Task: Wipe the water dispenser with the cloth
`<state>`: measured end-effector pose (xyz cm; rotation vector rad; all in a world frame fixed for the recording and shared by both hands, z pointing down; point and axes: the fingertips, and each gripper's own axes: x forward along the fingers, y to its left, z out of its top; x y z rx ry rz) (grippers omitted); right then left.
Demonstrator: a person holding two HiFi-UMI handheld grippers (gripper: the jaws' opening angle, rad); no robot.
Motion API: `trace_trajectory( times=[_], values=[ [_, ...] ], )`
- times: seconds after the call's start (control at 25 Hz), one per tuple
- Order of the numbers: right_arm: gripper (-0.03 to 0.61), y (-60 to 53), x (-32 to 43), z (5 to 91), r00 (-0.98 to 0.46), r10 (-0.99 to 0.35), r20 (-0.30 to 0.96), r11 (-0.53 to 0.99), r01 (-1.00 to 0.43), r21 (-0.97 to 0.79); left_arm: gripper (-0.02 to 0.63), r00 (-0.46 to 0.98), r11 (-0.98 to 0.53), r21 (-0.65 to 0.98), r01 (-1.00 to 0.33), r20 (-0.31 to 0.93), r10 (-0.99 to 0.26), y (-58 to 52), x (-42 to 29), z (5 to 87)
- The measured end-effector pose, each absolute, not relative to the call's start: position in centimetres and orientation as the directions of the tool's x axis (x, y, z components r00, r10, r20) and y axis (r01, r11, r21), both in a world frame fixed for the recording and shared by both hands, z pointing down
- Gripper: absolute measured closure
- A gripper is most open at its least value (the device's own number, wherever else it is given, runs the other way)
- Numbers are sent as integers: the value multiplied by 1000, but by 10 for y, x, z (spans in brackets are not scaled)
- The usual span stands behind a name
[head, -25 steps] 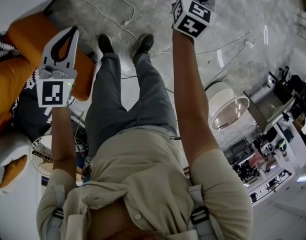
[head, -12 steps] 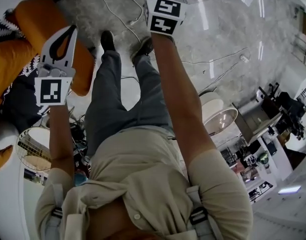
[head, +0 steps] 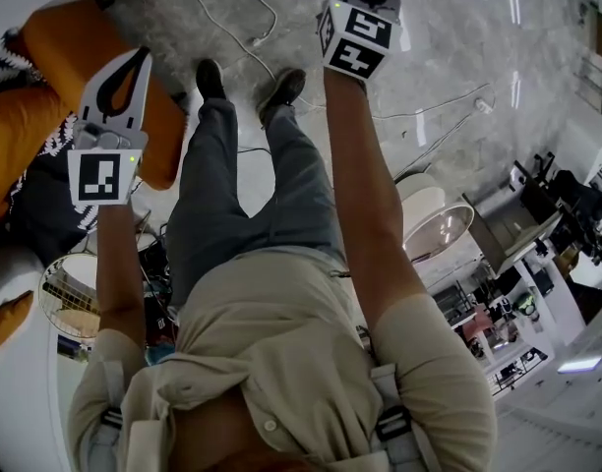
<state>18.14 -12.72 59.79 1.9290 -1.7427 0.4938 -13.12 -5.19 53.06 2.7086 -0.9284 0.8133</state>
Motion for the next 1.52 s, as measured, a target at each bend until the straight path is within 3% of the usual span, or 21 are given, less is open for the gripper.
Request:
trace_trajectory(
  times=[0.32,0.48,0.76,1.24,1.52],
  values=[
    [514,-72,319,591,343,-746,570,-326,-935,136,597,708,-844,-23,-535,534,-463,-49,-78,524],
    [514,-63,339,583,363,-748,556,-332,-929,161,597,721,-854,-14,-521,528,-448,-42,-61,523],
    [514,-80,276,593,245,-779,577,-180,-969,169,597,718,-846,-12,-533,522,-460,-40,-60,517],
    [515,-152,89,613,-38,-818,574,139,-981,133,597,641,-767,7,-641,555,-530,-42,-144,544],
    [517,-155,101,607,11,-821,571,96,-983,156,597,638,-763,12,-646,558,-531,-45,-147,546]
  ],
)
